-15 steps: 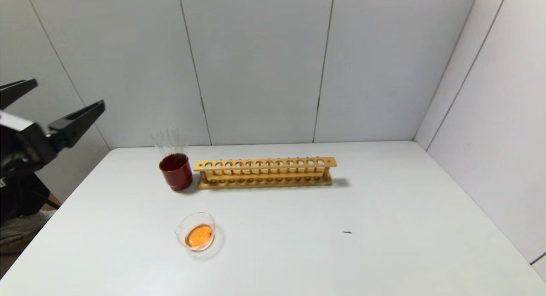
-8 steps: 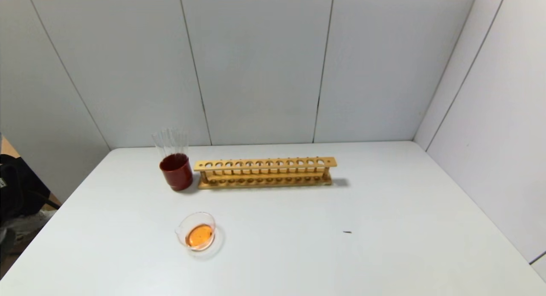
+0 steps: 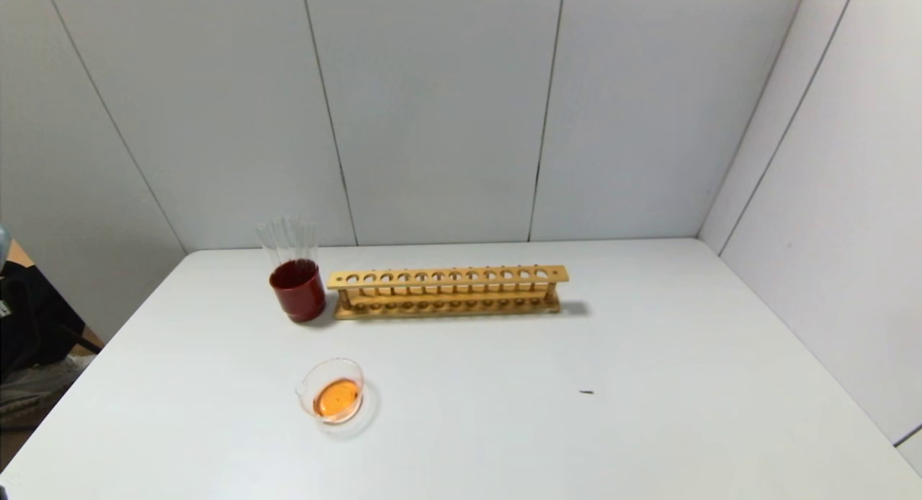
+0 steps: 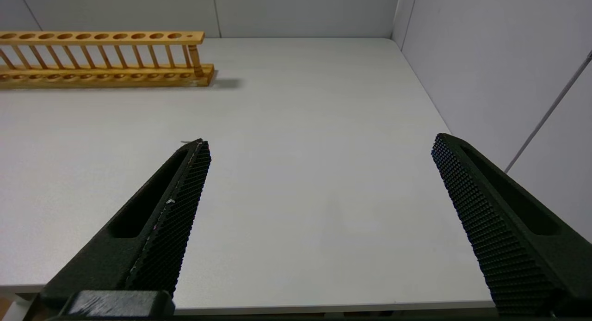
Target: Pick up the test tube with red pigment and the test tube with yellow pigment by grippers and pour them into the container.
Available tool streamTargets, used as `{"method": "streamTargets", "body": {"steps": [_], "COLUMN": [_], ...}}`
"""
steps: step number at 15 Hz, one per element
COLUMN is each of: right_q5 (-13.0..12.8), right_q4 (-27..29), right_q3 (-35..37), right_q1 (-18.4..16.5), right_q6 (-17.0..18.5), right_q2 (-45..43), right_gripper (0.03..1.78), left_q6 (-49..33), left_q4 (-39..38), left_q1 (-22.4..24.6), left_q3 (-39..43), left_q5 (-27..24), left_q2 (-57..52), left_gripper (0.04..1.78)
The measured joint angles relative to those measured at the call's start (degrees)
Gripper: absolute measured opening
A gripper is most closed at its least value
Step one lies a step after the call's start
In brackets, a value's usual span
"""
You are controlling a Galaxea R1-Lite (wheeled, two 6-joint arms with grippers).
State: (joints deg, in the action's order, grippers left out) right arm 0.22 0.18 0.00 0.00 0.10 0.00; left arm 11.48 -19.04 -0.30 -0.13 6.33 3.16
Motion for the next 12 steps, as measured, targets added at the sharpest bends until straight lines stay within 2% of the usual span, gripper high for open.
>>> {"method": "streamTargets", "body": {"steps": [2, 3, 7, 9, 12], "right_q5": [0.02, 0.02, 0.02, 0.0, 0.02], "right_q4": [0.0, -0.02, 0.0, 0.0, -0.02], "right_q3": [0.0, 0.0, 0.0, 0.0, 0.0], "right_q1": [0.0, -0.02, 0.0, 0.0, 0.0], "right_q6": [0.0, -0.02, -0.02, 0.0, -0.02], "right_q2": [0.0, 0.0, 0.0, 0.0, 0.0], "right_gripper": [1.75, 1.75, 1.75, 1.75, 1.75], "left_q6": [-1.95, -3.68, -6.0, -5.9, -5.86], "left_q4": [8.9, 11.08, 20.66, 23.58, 23.75], "left_q1": [0.09, 0.1, 0.21, 0.26, 0.3], "left_q3": [-0.05, -0.22, -0.66, -1.38, -1.44], "left_q5": [3.73, 2.88, -7.89, -8.58, -8.67], "left_q2": [-1.87, -2.34, -3.21, -3.27, -3.27], "left_gripper": [1.75, 1.75, 1.75, 1.75, 1.75]}}
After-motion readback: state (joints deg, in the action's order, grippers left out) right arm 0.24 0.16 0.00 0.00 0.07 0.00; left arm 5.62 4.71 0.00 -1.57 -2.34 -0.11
